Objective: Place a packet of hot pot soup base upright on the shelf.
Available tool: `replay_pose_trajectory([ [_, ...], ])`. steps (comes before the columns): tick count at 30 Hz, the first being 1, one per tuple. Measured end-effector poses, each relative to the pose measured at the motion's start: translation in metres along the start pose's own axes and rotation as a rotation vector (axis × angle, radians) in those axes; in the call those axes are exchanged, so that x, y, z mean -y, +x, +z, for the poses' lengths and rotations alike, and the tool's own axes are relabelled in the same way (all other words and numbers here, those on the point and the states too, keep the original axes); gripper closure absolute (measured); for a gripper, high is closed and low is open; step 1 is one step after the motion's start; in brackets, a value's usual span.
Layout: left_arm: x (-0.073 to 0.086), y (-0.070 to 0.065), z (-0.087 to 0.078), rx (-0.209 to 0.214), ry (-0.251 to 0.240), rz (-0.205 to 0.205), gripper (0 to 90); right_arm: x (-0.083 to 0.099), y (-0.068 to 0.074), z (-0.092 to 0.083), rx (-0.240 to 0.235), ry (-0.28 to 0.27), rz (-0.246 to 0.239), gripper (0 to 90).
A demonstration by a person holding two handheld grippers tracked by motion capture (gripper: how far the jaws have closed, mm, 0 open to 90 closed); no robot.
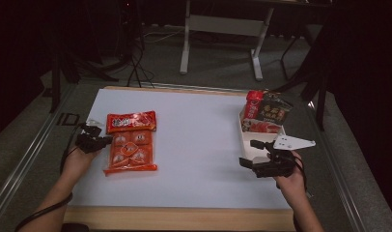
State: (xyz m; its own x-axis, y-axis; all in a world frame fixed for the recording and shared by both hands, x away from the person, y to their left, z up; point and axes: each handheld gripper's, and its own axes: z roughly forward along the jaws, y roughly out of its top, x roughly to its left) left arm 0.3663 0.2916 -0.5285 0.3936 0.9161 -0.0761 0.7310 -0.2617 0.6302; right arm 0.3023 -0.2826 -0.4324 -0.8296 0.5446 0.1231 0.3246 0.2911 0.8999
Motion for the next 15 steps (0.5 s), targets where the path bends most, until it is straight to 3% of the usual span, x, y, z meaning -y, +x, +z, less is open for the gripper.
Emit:
replay_pose_trajectory([
  [2,-0.001,-0.003,0.007,-0.035,0.02,0.02,89.8,-0.001,0.001,0.001,-0.001,0.004,-0.006,15.0],
  [6,-0.004,-0.002,0.009,-0.038,0.035,0.011,89.8,-0.001,0.001,0.001,-0.004,0.001,-0.006,15.0],
  [8,-0.005,-0.005,0.011,-0.048,0.033,0.032,89.8,0.0,0.001,0.002,-0.005,0.006,-0.005,15.0],
  [10,-0.004,-0.006,0.011,-0.032,0.024,0.018,89.9,0.0,0.001,0.003,-0.008,0.005,-0.002,15.0],
  [15,-0.009,-0.015,0.017,0.001,0.018,0.047,89.9,-0.001,0.001,0.005,-0.012,0.009,-0.006,15.0],
])
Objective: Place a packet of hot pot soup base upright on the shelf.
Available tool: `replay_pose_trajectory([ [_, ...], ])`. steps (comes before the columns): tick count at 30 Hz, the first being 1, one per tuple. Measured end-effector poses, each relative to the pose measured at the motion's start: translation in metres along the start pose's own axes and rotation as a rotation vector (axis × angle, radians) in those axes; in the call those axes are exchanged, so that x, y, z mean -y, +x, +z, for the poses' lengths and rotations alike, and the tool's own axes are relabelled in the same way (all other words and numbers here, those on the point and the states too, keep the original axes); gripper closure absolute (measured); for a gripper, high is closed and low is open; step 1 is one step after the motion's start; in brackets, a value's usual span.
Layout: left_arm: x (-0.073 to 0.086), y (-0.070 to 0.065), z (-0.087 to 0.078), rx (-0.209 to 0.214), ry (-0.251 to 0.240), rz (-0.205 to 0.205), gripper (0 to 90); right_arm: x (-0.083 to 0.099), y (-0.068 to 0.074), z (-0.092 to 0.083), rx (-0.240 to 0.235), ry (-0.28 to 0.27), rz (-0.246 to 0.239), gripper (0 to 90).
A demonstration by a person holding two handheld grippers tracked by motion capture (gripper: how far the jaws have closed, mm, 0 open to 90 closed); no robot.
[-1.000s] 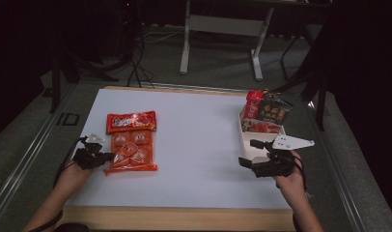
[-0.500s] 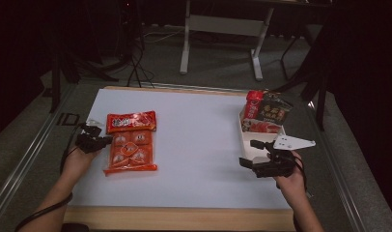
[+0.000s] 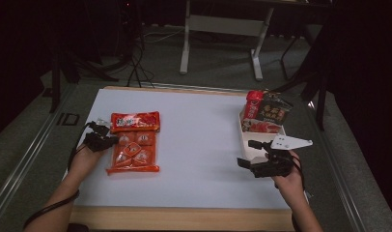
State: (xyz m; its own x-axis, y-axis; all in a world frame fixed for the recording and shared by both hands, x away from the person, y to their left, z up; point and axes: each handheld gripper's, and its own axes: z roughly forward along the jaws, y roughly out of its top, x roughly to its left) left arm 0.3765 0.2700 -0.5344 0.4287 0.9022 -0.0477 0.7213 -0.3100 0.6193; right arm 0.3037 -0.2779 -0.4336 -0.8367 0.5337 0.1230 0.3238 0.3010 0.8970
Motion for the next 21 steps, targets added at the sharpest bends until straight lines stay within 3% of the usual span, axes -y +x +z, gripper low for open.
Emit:
replay_pose_trajectory([
  [12,-0.018,-0.038,0.017,0.097,0.0,0.091,89.9,0.001,0.0,0.0,-0.005,0.001,0.004,15.0],
  [21,-0.031,-0.078,0.028,0.162,0.011,0.182,89.8,0.002,0.0,0.0,-0.005,0.004,0.002,15.1],
])
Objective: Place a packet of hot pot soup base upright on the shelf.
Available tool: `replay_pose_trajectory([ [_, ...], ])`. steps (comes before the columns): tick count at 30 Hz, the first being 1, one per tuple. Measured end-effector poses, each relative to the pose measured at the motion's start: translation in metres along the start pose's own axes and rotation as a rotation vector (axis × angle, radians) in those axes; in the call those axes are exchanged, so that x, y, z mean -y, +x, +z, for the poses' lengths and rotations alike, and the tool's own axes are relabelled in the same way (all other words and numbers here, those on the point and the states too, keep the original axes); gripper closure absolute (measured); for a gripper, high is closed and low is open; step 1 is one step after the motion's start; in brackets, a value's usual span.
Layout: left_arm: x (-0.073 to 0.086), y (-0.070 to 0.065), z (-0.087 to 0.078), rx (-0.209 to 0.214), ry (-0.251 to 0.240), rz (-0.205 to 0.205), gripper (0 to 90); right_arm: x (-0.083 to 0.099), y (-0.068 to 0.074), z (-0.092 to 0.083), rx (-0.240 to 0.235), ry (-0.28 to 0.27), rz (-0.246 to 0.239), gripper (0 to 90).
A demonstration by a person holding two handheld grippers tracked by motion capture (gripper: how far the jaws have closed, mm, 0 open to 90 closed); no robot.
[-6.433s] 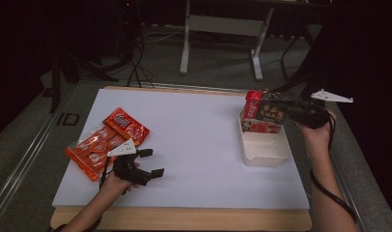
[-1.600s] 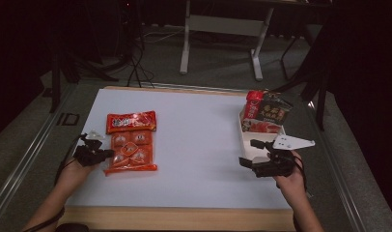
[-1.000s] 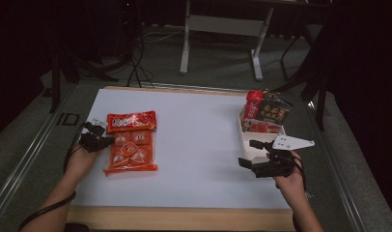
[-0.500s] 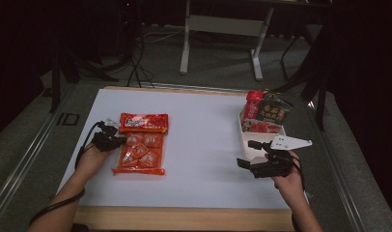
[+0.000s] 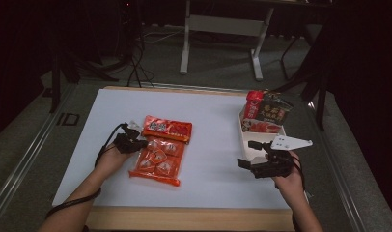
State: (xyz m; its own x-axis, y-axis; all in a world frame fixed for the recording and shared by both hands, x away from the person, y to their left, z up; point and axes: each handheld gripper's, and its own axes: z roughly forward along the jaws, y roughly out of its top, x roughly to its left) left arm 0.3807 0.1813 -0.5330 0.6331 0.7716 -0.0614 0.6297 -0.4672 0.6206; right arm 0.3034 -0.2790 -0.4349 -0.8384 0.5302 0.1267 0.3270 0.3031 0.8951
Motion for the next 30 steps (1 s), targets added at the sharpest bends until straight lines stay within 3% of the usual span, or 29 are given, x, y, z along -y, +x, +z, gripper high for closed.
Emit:
replay_pose_trajectory([
  [8,-0.017,-0.032,0.014,0.061,0.017,0.08,89.8,0.0,0.0,0.0,0.001,-0.002,0.002,15.0],
  [15,-0.021,-0.038,0.017,0.079,0.011,0.114,89.8,0.001,-0.001,-0.002,0.002,-0.003,0.002,15.1],
  [17,-0.019,-0.035,0.016,0.09,-0.002,0.104,89.8,0.001,-0.001,-0.003,0.005,-0.005,0.005,15.0],
  [20,-0.016,-0.033,0.012,0.117,-0.007,0.096,89.7,0.001,-0.002,-0.005,0.007,-0.015,0.008,15.0],
  [30,0.003,-0.04,-0.021,0.133,0.005,0.119,89.6,0.0,-0.002,-0.006,0.013,-0.016,0.005,15.1],
])
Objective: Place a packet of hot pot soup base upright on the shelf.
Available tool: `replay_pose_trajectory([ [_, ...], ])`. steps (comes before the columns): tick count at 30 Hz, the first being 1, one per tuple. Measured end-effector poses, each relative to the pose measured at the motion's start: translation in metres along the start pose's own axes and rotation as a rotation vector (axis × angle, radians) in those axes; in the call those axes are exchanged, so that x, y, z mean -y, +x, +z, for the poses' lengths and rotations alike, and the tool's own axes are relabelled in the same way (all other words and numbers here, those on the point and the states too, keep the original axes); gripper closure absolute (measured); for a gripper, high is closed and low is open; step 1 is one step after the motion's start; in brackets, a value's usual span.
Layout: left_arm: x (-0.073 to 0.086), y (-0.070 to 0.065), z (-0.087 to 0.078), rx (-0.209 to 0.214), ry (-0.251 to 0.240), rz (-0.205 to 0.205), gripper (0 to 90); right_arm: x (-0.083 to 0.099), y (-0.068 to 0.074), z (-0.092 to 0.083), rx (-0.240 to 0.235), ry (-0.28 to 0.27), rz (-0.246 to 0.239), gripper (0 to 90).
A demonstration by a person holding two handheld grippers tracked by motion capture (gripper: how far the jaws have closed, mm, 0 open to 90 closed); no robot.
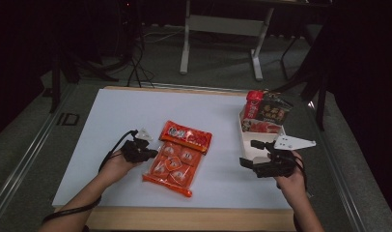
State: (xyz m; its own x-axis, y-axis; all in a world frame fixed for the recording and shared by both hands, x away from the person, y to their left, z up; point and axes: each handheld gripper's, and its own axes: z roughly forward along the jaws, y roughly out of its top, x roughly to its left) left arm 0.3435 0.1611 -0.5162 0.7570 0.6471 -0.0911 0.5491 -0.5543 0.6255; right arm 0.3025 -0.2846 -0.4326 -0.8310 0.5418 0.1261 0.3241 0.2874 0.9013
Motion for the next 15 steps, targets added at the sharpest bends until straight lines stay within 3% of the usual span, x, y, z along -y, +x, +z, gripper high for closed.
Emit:
replay_pose_trajectory([
  [8,0.021,-0.017,-0.003,0.041,0.084,0.036,89.6,0.0,0.001,-0.001,0.002,-0.002,-0.006,15.1],
  [15,0.023,-0.022,-0.001,0.066,0.065,0.016,89.7,-0.001,0.001,0.001,0.0,-0.002,-0.012,15.6],
])
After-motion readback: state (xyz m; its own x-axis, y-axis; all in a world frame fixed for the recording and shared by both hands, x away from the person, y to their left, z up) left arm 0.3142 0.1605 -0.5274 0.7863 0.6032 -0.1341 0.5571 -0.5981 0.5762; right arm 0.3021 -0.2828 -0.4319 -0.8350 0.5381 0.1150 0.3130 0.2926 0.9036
